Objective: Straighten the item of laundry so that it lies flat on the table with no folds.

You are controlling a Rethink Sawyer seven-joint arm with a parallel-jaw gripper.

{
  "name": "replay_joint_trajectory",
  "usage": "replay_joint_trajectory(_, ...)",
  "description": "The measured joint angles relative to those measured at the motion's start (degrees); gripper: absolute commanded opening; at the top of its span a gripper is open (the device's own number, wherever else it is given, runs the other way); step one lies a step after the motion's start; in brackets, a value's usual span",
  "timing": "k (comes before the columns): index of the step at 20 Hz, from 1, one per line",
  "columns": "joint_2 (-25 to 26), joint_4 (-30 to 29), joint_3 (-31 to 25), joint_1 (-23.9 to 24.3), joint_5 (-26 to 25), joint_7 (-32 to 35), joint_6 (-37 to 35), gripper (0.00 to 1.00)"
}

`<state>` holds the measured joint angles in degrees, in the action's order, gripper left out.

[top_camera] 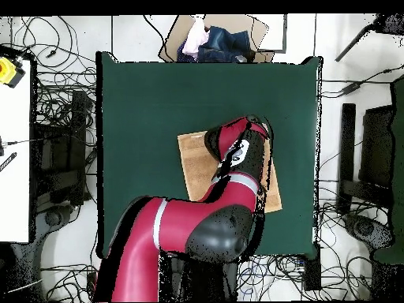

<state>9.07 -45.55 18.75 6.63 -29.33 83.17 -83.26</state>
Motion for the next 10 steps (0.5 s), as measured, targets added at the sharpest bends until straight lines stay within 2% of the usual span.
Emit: replay_joint_trajectory(10, 0.7, 0.7, 0.1, 0.0, -1.6, 0.0, -1.0, 0.00)
